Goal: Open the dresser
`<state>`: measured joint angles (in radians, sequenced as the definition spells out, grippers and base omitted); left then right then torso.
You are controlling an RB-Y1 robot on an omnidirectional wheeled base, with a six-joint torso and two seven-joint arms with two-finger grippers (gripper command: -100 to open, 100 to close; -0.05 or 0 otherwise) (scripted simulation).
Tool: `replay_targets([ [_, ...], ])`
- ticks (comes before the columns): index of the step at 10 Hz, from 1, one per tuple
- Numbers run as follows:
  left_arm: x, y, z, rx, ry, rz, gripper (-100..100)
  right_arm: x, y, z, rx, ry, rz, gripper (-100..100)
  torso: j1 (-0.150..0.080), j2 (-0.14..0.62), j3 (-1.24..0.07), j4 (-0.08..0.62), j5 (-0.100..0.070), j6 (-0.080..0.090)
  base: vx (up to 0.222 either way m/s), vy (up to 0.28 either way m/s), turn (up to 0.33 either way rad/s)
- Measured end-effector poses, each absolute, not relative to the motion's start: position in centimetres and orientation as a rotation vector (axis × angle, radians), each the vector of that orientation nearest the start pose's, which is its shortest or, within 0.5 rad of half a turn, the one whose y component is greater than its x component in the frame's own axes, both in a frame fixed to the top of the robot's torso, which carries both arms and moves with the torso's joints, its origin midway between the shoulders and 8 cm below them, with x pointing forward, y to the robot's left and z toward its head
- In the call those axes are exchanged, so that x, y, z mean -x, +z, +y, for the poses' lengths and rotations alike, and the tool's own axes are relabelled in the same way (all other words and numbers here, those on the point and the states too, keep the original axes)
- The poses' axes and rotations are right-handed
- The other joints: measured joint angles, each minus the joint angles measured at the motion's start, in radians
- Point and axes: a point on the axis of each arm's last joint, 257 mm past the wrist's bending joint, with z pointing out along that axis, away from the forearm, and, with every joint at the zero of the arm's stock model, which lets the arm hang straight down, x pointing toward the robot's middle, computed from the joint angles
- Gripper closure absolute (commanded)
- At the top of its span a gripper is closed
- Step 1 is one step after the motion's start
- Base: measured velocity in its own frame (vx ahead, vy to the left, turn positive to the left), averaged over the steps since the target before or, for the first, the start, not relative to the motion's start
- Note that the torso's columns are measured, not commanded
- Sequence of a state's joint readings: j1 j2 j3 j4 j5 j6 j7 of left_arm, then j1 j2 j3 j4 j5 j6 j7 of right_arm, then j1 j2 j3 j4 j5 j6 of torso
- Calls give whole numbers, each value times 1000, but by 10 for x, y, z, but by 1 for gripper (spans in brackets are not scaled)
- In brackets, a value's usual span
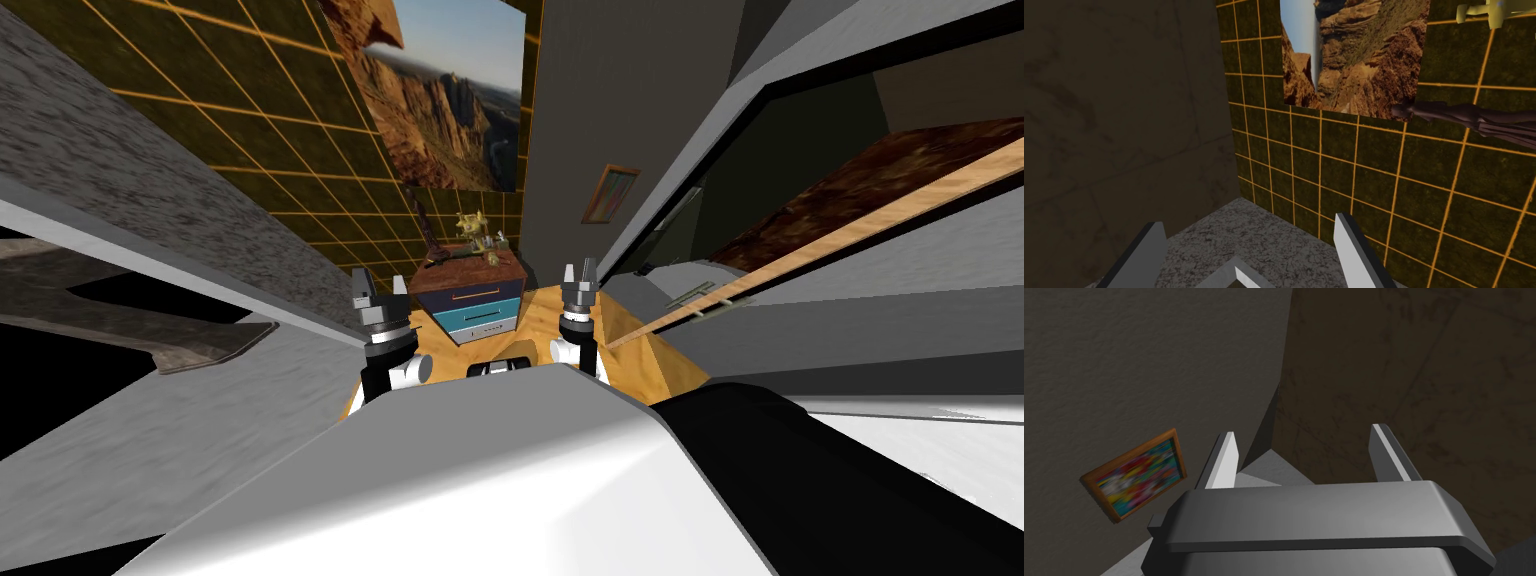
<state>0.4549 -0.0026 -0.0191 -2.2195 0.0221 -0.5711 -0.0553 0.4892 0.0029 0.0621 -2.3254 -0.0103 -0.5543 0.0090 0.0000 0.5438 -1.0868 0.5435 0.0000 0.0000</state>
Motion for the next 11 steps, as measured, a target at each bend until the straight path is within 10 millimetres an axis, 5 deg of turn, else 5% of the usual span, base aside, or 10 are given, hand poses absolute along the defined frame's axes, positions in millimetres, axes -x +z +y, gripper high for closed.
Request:
replay_targets([
  [1, -347, 26, 271, 615, -1310, 572, 0, -327, 57, -257, -583, 1390, 527, 0, 0, 74, -148, 74, 0, 0, 0, 0, 0],
  [2, -347, 26, 271, 615, -1310, 572, -100, -327, 57, -257, -583, 1390, 527, 0, 0, 148, -295, 148, 0, 0, 13, -4, 4],
  [4, -349, 21, 268, 589, -1311, 610, -100, -327, 57, -257, -584, 1390, 528, 0, 0, 190, -384, 190, 0, 0, 24, -5, 7],
  [11, -357, -18, 267, 528, -1309, 710, -100, -327, 57, -257, -584, 1390, 528, 0, 0, 194, -389, 194, 0, 0, 57, -14, 13],
])
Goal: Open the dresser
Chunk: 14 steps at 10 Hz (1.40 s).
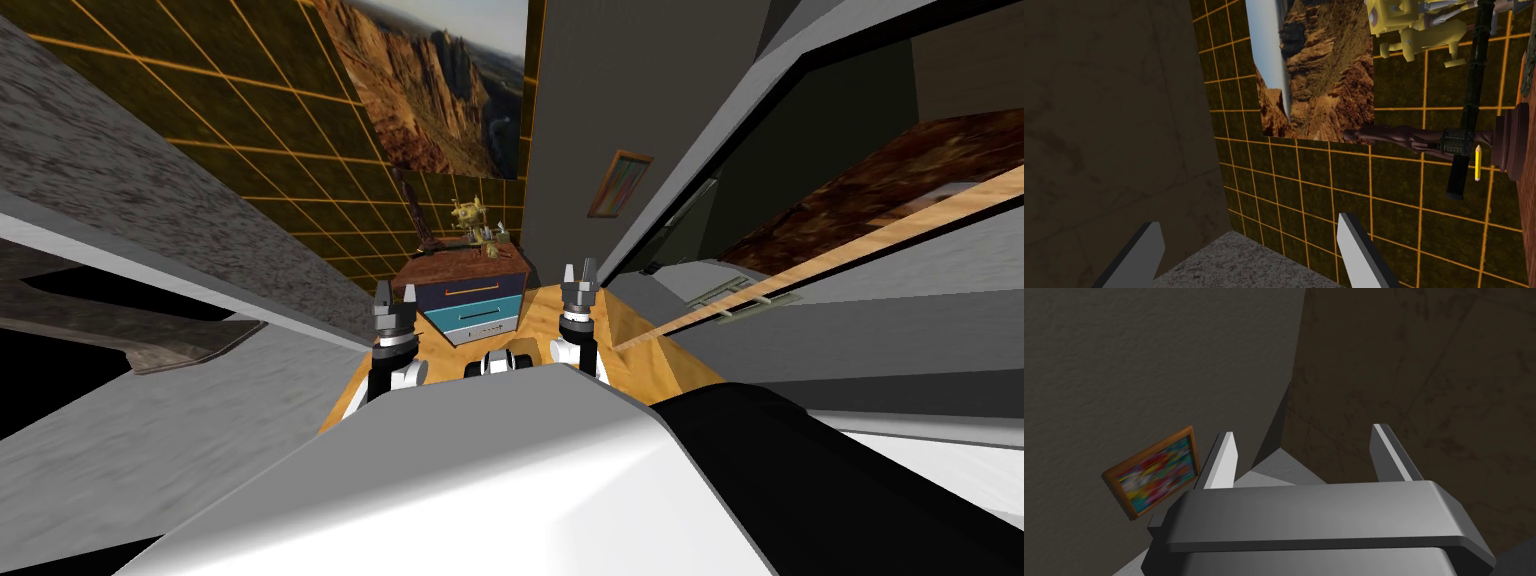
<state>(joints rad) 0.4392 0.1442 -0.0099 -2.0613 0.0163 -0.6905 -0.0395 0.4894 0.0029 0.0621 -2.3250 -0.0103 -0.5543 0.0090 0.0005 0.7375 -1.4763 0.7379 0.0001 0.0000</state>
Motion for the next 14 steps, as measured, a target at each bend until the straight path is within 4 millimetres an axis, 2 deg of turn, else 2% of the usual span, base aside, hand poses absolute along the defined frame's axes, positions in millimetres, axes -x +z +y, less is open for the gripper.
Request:
replay_targets([
  [7, -354, -74, 276, 516, -1310, 752, -100, -327, 57, -257, -584, 1390, 528, 0, 0, 1, 0, 0, 0, 0, 78, -18, 16],
  [14, -346, -119, 286, 528, -1310, 779, -100, -327, 57, -257, -584, 1390, 528, 0, 0, 1, 0, 0, 0, 0, 63, -18, 14],
])
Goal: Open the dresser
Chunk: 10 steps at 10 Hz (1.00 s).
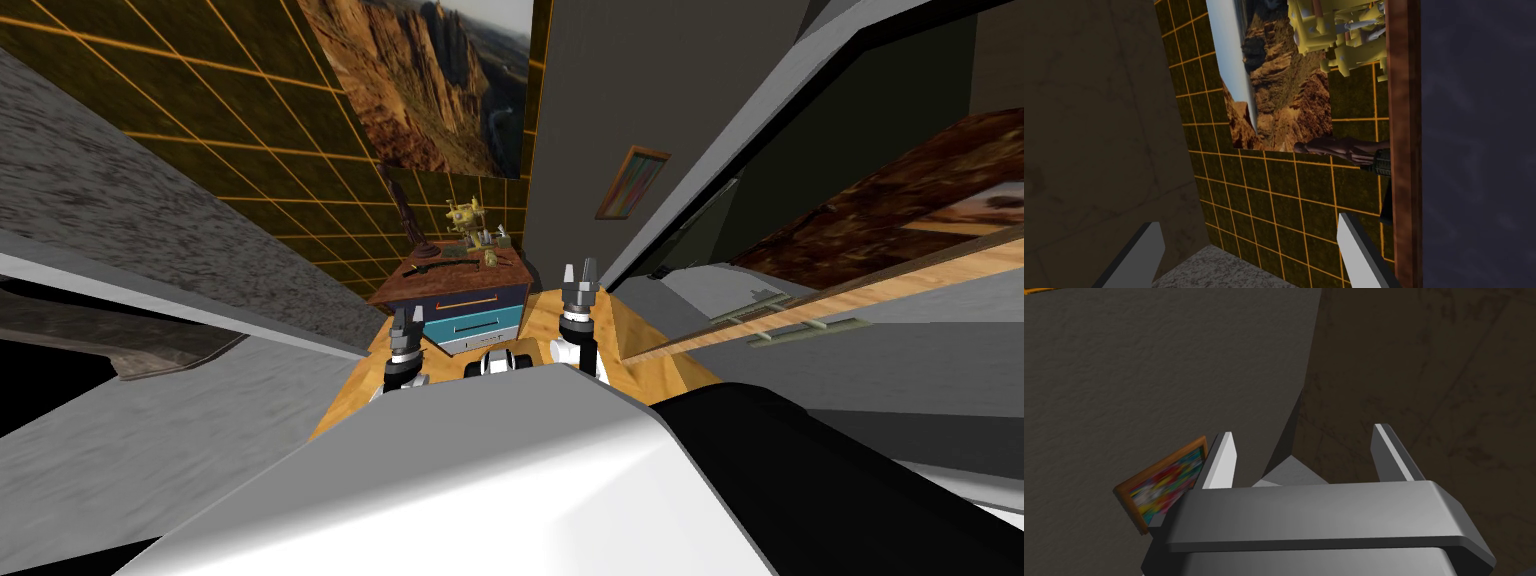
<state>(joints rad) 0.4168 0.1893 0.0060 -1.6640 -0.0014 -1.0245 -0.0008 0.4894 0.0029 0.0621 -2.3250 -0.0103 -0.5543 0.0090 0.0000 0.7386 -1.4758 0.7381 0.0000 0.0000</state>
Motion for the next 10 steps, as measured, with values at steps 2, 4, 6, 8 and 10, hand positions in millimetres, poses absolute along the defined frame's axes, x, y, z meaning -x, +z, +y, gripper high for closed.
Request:
replay_targets([
  [2, -346, -131, 288, 536, -1309, 785, -100, -327, 57, -257, -584, 1390, 528, 0, 0, 0, 0, 0, 0, 0, 50, -12, 10],
  [4, -342, -145, 293, 546, -1309, 792, -100, -327, 57, -257, -584, 1390, 528, 0, 0, -2, -1, 0, 0, 0, 74, -14, 17],
  [6, -337, -159, 293, 556, -1309, 798, -100, -327, 57, -257, -584, 1390, 528, 0, -1, 0, 0, 0, 0, 0, 54, -23, 11],
  [8, -334, -169, 295, 566, -1308, 804, -100, -327, 57, -257, -584, 1390, 528, 0, 0, 0, 0, 0, 0, 0, 50, -13, 10],
  [10, -331, -180, 295, 575, -1310, 808, -100, -327, 57, -257, -584, 1390, 528, 0, 0, 0, 0, 0, 0, 0, 45, -11, 11],
])
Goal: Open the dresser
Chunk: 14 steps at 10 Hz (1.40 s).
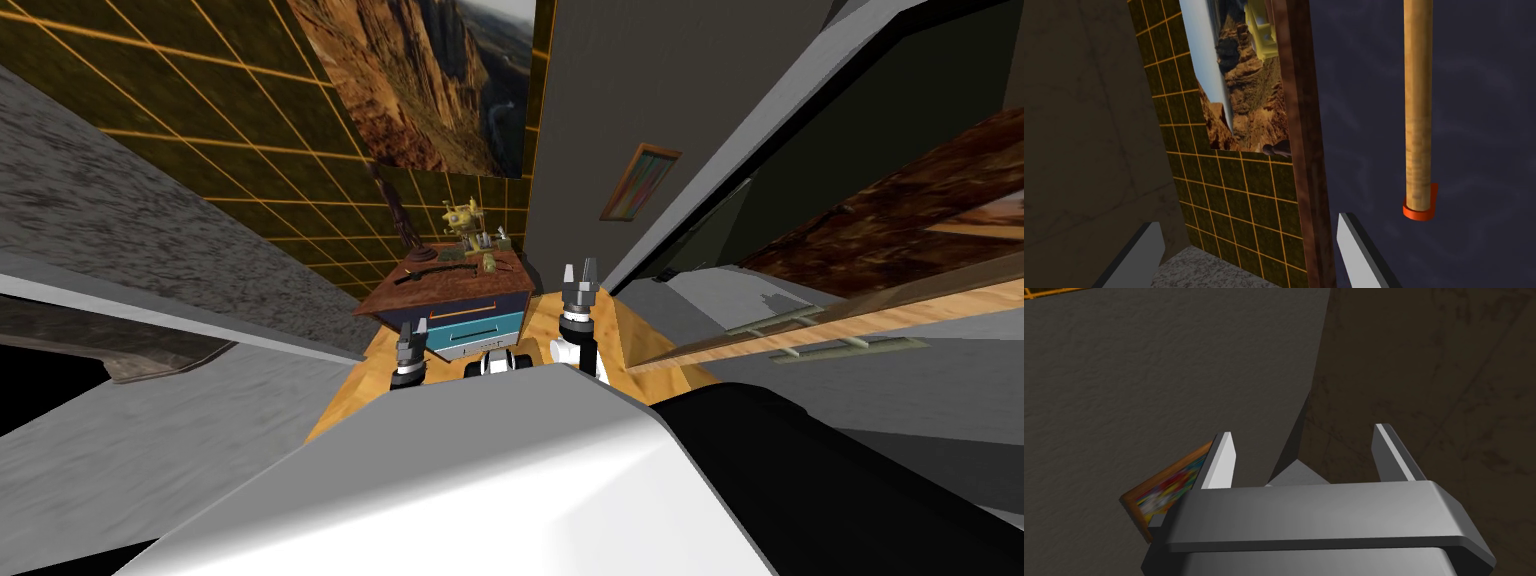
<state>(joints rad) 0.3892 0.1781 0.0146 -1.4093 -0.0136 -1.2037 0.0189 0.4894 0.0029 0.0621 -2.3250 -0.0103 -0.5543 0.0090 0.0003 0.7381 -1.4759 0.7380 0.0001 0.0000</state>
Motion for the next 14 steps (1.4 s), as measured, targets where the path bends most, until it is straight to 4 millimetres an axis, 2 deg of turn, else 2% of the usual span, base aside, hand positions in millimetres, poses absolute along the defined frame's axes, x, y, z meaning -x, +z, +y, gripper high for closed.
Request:
replay_targets([
  [4, -319, -203, 299, 598, -1311, 816, -100, -327, 57, -257, -584, 1390, 528, 0, 0, -1, -1, 0, 0, 0, 65, -17, 18],
  [8, -309, -217, 300, 605, -1315, 798, -100, -327, 57, -257, -584, 1390, 528, 0, 3, -12, -5, -10, 8, 4, 44, -11, 12],
  [11, -299, -240, 299, 653, -1315, 823, -100, -327, 57, -257, -584, 1390, 528, 0, 0, -5, -3, -2, 1, 1, 58, -19, 3],
  [14, -289, -254, 296, 680, -1318, 823, -100, -327, 57, -257, -584, 1390, 528, 0, -1, 2, 1, 1, 0, 0, 58, -18, 14],
])
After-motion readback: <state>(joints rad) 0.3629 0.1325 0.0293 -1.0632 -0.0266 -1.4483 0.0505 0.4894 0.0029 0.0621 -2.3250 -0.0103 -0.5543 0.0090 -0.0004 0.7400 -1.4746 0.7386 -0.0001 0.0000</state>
